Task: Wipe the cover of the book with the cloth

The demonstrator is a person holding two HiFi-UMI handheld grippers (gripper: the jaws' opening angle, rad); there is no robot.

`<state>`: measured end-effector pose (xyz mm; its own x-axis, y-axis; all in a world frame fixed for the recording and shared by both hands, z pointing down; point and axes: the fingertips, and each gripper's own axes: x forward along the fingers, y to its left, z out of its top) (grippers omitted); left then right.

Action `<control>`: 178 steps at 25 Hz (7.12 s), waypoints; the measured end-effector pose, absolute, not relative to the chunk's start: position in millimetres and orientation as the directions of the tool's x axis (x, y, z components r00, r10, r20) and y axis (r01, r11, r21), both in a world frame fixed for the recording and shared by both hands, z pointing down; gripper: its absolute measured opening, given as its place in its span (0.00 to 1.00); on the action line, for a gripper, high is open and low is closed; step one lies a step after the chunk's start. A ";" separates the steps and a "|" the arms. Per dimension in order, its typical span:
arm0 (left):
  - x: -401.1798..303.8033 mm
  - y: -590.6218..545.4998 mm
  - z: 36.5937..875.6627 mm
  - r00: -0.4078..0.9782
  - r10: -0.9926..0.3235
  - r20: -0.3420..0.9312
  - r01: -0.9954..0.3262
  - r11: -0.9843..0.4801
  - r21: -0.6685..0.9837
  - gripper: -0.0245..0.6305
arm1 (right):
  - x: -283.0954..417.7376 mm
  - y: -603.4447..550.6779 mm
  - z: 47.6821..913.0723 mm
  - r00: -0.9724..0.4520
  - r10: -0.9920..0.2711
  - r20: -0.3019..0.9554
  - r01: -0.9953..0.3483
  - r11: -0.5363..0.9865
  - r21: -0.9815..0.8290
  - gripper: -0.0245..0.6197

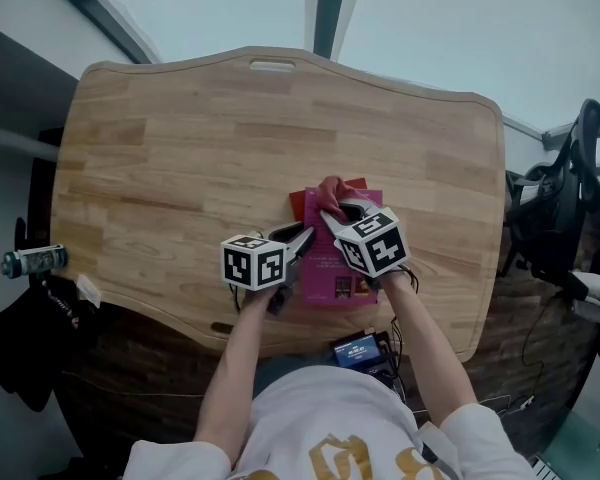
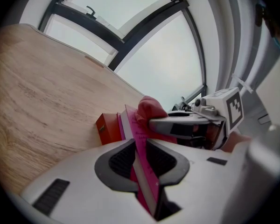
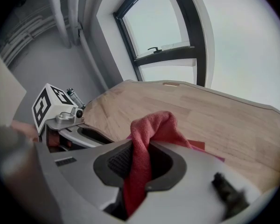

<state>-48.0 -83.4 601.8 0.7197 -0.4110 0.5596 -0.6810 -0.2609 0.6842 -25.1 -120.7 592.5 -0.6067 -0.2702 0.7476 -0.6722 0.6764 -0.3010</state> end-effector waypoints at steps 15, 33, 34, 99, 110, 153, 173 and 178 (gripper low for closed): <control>-50.0 -85.2 600.1 0.674 -0.450 0.586 -0.713 -0.190 0.674 0.15 | -25.8 -119.8 592.4 -0.595 -0.285 0.752 -0.673 0.688 -0.271 0.15; -49.6 -83.5 598.7 0.671 -0.459 0.582 -0.711 -0.179 0.679 0.15 | -25.3 -112.5 593.1 -0.593 -0.282 0.754 -0.666 0.698 -0.263 0.15; -49.8 -83.9 598.5 0.671 -0.461 0.581 -0.711 -0.179 0.680 0.15 | -25.0 -112.0 593.0 -0.593 -0.282 0.754 -0.667 0.697 -0.263 0.15; -53.0 -83.7 598.2 0.687 -0.472 0.552 -0.687 -0.177 0.705 0.15 | -16.7 -36.7 592.6 -0.602 -0.251 0.758 -0.654 0.700 -0.287 0.15; -50.9 -84.4 597.7 0.692 -0.469 0.548 -0.681 -0.174 0.711 0.15 | -17.5 -20.8 591.0 -0.611 -0.237 0.755 -0.628 0.727 -0.279 0.15; -50.8 -84.5 597.6 0.700 -0.466 0.541 -0.675 -0.186 0.714 0.15 | -25.2 41.0 589.6 -0.671 -0.044 0.740 -0.395 0.866 -0.307 0.15; -49.9 -84.7 597.8 0.715 -0.448 0.536 -0.663 -0.194 0.723 0.15 | 2.4 43.1 590.5 -0.657 0.002 0.754 -0.389 0.855 -0.341 0.15; -50.8 -83.4 597.9 0.718 -0.446 0.535 -0.659 -0.189 0.728 0.15 | 12.3 35.3 591.1 -0.640 -0.019 0.768 -0.408 0.855 -0.319 0.15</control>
<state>-50.8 -83.4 597.9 0.7180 -0.4457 0.5346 -0.6593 -0.1894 0.7276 12.3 35.3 591.1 -0.6404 -0.0191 0.7678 -0.4080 0.8554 -0.3190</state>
